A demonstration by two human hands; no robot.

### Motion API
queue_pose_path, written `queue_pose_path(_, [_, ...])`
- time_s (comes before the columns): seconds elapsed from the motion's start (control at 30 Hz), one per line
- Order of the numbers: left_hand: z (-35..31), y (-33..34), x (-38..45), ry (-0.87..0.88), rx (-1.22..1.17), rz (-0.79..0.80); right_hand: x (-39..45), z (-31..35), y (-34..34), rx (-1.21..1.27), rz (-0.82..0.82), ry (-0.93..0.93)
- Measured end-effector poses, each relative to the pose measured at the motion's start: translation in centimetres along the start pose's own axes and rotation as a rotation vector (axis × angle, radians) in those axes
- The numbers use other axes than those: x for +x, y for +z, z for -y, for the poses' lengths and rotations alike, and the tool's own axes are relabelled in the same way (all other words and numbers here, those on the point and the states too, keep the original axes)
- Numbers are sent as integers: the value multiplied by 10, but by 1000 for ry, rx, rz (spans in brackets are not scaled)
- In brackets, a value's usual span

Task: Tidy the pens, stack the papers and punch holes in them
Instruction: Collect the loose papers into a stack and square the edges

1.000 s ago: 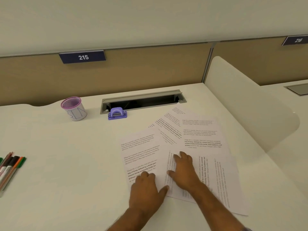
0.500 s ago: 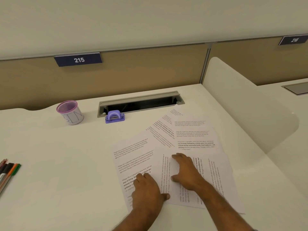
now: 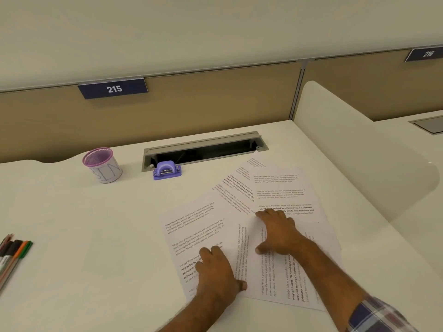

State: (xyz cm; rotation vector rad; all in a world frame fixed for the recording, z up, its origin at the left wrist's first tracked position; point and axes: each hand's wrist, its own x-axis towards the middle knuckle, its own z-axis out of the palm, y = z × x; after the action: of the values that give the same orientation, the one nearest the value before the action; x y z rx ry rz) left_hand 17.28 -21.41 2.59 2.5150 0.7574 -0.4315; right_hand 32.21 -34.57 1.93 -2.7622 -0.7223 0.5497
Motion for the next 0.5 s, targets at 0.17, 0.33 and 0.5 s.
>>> queue_pose_path(0.17, [4,-2,1,85,-359,-89,10,-3,-2,-66,23,-18])
queue_pose_path(0.33, [11,-21,11,129,-554,-171,15,-8,-11,-60,10,69])
queue_pose_path(0.5, [23,-42,30,36,-931,-242,13,-22,-22,423,-3,87])
